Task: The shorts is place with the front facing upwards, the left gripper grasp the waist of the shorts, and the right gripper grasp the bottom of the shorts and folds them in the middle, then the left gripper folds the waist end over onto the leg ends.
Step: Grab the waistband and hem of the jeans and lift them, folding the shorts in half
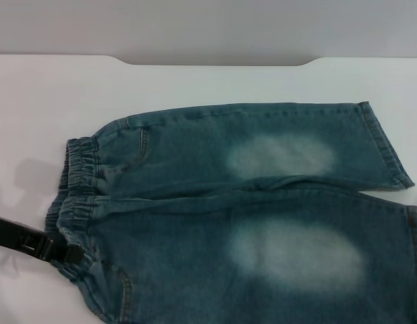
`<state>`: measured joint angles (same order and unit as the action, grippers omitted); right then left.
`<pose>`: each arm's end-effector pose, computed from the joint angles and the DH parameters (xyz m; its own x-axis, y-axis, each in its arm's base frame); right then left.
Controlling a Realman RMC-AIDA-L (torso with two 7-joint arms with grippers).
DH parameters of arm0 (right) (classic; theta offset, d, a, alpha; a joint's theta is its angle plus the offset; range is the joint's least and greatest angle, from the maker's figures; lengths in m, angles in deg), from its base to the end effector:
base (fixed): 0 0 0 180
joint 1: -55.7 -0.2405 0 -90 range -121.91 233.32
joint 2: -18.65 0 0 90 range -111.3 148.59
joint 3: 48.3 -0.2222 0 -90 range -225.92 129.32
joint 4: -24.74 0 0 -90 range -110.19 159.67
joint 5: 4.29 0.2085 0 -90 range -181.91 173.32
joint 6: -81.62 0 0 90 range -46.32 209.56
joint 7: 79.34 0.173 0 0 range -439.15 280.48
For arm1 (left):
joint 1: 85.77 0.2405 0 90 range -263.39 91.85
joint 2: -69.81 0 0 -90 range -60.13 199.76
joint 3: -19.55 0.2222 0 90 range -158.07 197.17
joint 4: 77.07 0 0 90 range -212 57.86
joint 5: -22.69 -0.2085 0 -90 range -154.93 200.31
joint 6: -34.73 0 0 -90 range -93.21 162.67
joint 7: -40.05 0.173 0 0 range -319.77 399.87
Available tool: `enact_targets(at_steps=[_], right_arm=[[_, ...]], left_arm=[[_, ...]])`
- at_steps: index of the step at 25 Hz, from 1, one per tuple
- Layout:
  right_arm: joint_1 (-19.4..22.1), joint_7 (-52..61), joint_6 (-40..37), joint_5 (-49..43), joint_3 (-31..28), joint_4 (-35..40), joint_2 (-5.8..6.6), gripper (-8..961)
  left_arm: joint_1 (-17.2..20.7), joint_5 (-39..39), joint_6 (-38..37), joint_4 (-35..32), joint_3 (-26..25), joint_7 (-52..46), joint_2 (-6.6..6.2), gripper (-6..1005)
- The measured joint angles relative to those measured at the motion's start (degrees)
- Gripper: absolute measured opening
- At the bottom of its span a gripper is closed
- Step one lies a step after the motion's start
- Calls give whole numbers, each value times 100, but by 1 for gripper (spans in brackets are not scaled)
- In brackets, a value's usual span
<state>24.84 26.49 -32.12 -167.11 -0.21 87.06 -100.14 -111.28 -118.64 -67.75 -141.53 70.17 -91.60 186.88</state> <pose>0.2805 0.2497 0.0382 0.6831 -0.5962 0.4219 -0.6428 -0.7650 -0.0402 -0.2641 0.2838 0.0341 0.4834 0.8749 -0.0278 0.8615 -0.4811 -0.1623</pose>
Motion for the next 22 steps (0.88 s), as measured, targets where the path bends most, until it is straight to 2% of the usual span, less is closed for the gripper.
enact_targets(at_steps=[17,22], right_arm=[[-18,4,4,216,227,-22,-4,502],[-28,10,66,215,271,-65,-4,349]], left_arm=[[-6,0,0,13,0,0,18,106],[-6,0,0,13,-1,0,18,108]])
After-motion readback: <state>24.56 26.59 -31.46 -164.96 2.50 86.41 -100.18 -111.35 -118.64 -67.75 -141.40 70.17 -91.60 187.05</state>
